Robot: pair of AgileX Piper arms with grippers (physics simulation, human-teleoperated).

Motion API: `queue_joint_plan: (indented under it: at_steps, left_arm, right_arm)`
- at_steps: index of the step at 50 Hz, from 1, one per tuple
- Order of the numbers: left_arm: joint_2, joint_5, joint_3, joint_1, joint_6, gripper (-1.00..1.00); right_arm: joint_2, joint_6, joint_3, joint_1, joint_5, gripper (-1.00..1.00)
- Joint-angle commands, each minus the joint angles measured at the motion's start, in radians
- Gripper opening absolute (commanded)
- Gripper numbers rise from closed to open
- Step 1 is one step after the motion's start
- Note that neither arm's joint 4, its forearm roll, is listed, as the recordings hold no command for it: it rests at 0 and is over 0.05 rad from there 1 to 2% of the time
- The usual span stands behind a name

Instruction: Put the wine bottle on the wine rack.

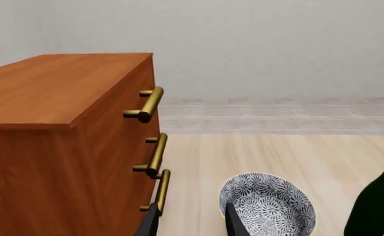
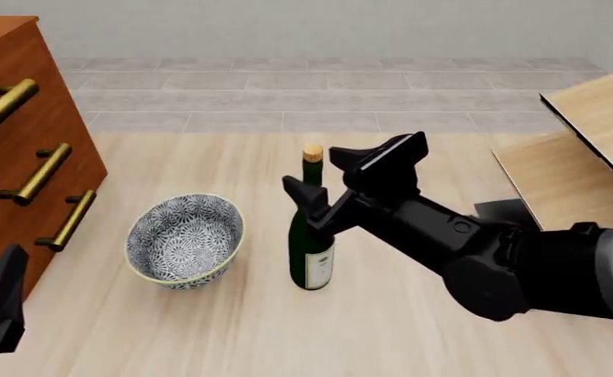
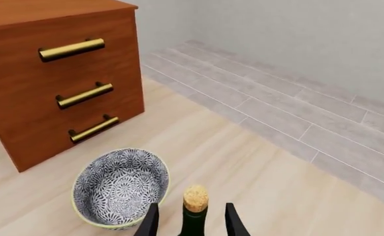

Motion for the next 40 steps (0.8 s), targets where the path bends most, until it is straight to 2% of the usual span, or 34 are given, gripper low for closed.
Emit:
queue_joint_plan:
  at_steps: [1,15,16,32,40]
  left_arm:
    - [0.002,0.006,-0.013,0.001,0.005,1.00]
    - [-0.011,0.019,-0.017,0.006,0.006,1.00]
    - [-0.017,0.025,-0.017,0.006,0.006,1.00]
    - [-0.024,0.028,-0.014,0.008,0.004,1.00]
    - [-0.021,0.026,-0.016,0.008,0.006,1.00]
  right_arm:
    - [0.032,-0.002,-0.021,-0.006,-0.009,1.00]
    - [0.043,0.005,-0.018,-0.001,-0.019,1.00]
    - [0.041,0.003,-0.019,0.001,-0.019,-1.00]
    - [0.025,0.012,-0.012,0.015,-0.013,-1.00]
    - [-0.014,-0.001,-0.010,0.008,0.003,-1.00]
